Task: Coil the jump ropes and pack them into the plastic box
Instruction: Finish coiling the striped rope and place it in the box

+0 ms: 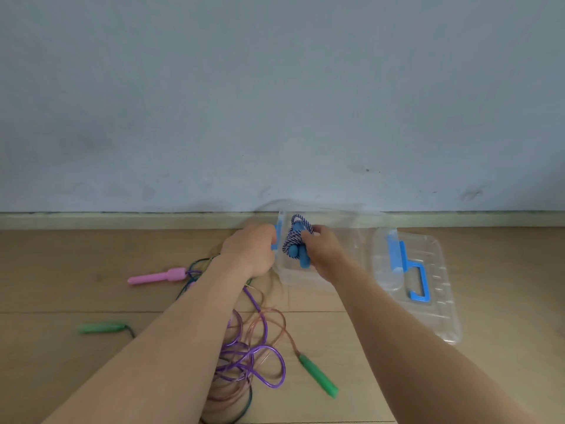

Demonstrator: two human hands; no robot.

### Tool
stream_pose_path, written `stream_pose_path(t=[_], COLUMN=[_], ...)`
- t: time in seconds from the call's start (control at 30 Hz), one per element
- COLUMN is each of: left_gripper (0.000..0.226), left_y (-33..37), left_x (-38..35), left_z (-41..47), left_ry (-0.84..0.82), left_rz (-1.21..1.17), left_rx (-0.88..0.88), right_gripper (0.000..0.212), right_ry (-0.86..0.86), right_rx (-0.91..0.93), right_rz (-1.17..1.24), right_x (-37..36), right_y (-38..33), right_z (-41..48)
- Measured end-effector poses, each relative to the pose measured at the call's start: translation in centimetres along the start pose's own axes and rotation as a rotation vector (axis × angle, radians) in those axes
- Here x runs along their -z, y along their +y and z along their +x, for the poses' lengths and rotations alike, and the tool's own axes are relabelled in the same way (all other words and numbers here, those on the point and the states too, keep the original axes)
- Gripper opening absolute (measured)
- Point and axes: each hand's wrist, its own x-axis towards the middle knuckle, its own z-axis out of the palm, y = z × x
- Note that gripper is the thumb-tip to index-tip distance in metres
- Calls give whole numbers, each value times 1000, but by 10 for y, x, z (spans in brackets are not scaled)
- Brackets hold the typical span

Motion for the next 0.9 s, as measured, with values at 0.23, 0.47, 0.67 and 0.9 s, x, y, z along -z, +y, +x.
stream_pose_path(t=[0.23,0.47,0.67,0.9], left_gripper=[27,32,32,34], left_y=[-14,-22,-47,-47], left_x=[18,78,125,118], left_z=[-4,7,18,22], left_ry=[-131,-151,-28,-64], left_rz=[264,298,223,143], left_rx=[-28,-118,-93,-95], right_gripper=[19,37,20,5], right_ry=[-12,-49,-260,-184], right_rx=[151,439,422,442], right_rz=[-926,-1051,-1500,-1608], right_x=[1,-34,-63,-48], right_y=[-18,-108,-154,-138], right_z=[-14,-40,-61,-56])
